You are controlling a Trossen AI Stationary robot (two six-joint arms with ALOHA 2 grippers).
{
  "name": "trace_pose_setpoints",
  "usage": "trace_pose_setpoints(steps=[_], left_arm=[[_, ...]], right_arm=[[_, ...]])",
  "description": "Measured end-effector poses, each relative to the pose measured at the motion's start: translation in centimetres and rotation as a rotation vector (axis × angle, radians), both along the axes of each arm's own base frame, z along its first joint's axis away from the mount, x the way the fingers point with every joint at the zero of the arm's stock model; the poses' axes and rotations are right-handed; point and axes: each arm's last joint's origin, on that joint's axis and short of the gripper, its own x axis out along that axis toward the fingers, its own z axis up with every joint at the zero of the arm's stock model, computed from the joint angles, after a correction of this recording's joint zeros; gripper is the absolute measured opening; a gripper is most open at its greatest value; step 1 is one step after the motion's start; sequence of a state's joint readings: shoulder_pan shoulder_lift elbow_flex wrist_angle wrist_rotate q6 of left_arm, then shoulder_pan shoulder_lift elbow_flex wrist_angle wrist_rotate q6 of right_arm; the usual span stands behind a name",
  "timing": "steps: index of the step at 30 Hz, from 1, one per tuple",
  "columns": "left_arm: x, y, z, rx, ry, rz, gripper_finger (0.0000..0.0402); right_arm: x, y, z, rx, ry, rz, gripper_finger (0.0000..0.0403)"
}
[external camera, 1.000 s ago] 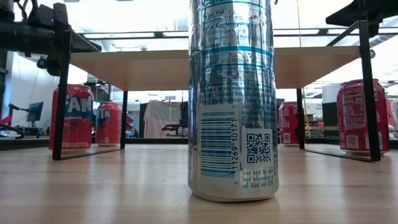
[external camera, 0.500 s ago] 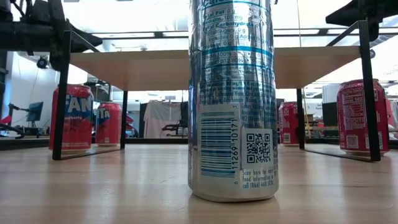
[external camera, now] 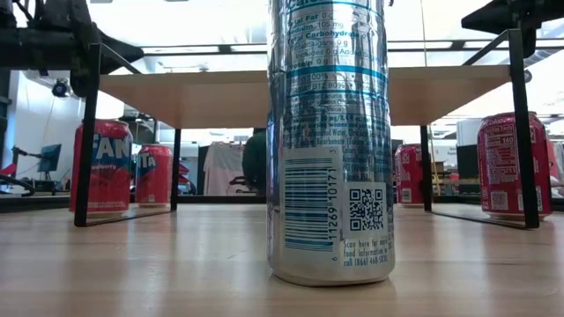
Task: Place canned beverage on shelf
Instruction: Put the top orange soda can on the shelf
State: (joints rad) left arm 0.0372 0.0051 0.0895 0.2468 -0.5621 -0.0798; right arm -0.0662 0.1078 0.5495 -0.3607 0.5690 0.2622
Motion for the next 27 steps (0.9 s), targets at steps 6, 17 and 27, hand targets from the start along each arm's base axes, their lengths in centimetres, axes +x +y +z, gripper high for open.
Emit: trace_pose_setpoints(steps=[6, 17, 27], left_arm=[[-0.2, -0.3, 1.0, 0.123, -0.063, -0.078, 0.0000], [-0.3, -0.4, 6.3, 0.291, -0.018, -0.039, 0.0000], [3.9, 0.0, 11.2, 0.301, 0.274, 0.030, 0.0000]], right_arm=[[0.0, 0.0, 0.2, -0.122, 0.072, -0.011, 0.0022], [-0.1, 0.0, 1.0, -0.160, 0.009, -0.036, 0.0022], [-0.1, 0.0, 1.0, -0.208, 0.051, -0.047, 0.0022]])
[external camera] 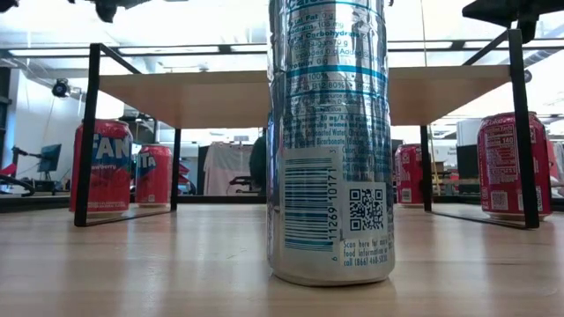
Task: Place canned beverage on shelf
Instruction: Put the top orange soda can on the shelf
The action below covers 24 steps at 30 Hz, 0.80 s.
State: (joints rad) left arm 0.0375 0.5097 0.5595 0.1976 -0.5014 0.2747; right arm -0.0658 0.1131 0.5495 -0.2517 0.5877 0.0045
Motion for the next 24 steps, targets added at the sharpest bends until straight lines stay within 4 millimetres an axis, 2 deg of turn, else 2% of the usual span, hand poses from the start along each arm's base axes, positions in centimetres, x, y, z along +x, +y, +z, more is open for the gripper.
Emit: trace_pose_setpoints(steps=[6, 15, 24], left_arm=[[2.5, 0.2, 0.4, -0.036, 0.129, 0.054, 0.0000], [6.3, 0.4, 0.4, -0.036, 0.228, 0.055, 0.0000], [10.0, 0.6, -0.8, -0.129, 0.301, 0.072, 0.0000]], right_arm=[[0.0, 0.0, 0.0, -0.004, 0.006, -0.001, 0.0022], [0.0, 0.0, 0.0, -0.004, 0.005, 0.000, 0.0022], [0.0, 0.0, 0.0, -0.004, 0.005, 0.000, 0.0022]])
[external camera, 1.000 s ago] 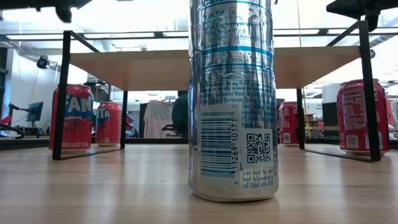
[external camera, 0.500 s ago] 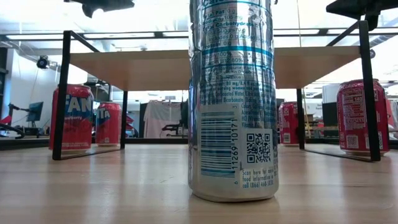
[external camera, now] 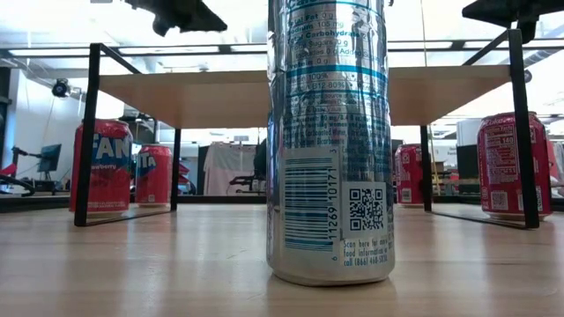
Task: Place canned beverage on shelf
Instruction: Put the top orange soda can on the shelf
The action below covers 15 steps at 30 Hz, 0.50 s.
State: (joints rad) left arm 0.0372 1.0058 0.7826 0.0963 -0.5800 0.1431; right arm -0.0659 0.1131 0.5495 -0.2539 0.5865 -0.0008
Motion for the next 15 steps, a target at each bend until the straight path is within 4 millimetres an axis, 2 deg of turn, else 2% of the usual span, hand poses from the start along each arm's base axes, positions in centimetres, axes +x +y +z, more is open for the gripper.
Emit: trace_pose_setpoints(steps=[6, 10, 15], left_arm=[[1.1, 0.5, -2.0, -0.019, 0.077, 0.196, 0.0015], [0.9, 0.8, -3.0, -0.045, 0.139, 0.346, 0.0059], [0.2, 1.6, -2.7, -0.078, 0.245, 0.466, 0.0130]], right_arm=[[0.0, 0.0, 0.0, 0.000, 0.000, 0.000, 0.0022], [0.0, 0.0, 0.0, 0.000, 0.000, 0.000, 0.0022], [0.0, 0.0, 0.0, 0.000, 0.000, 0.001, 0.0022]])
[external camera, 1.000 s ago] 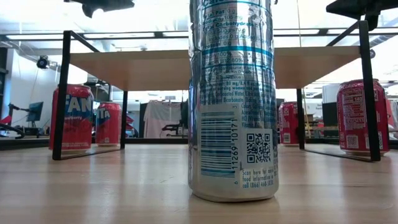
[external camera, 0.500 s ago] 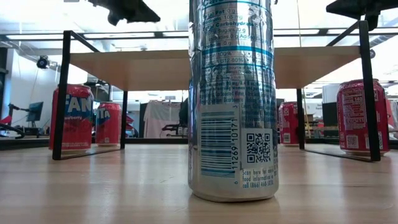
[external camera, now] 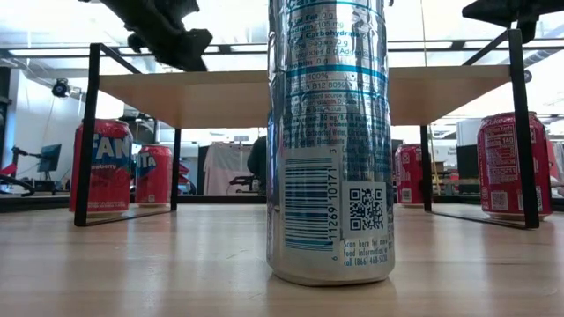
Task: Place canned beverage on shelf
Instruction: Put the top orange soda can on the shelf
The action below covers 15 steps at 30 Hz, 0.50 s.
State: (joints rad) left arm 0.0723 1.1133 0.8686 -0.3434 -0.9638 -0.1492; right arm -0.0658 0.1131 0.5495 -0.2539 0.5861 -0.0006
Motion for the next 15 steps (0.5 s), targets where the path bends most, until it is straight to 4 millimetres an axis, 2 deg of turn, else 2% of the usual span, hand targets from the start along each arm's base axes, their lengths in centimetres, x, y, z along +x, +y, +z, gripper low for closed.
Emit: trace_pose_setpoints(steps=[6, 9, 15], left_arm=[[-1.8, 3.5, 1.3, -0.175, 0.116, 0.161, 0.0187], [-2.8, 5.7, 1.9, -0.296, 0.156, 0.224, 0.0191], [-3.7, 9.9, 3.4, -0.573, 0.179, 0.178, 0.0183]], right_arm=[[0.0, 0.0, 0.0, 0.000, 0.000, 0.000, 0.0022], [0.0, 0.0, 0.0, 0.000, 0.000, 0.000, 0.0022], [0.0, 0.0, 0.0, 0.000, 0.000, 0.000, 0.0022]])
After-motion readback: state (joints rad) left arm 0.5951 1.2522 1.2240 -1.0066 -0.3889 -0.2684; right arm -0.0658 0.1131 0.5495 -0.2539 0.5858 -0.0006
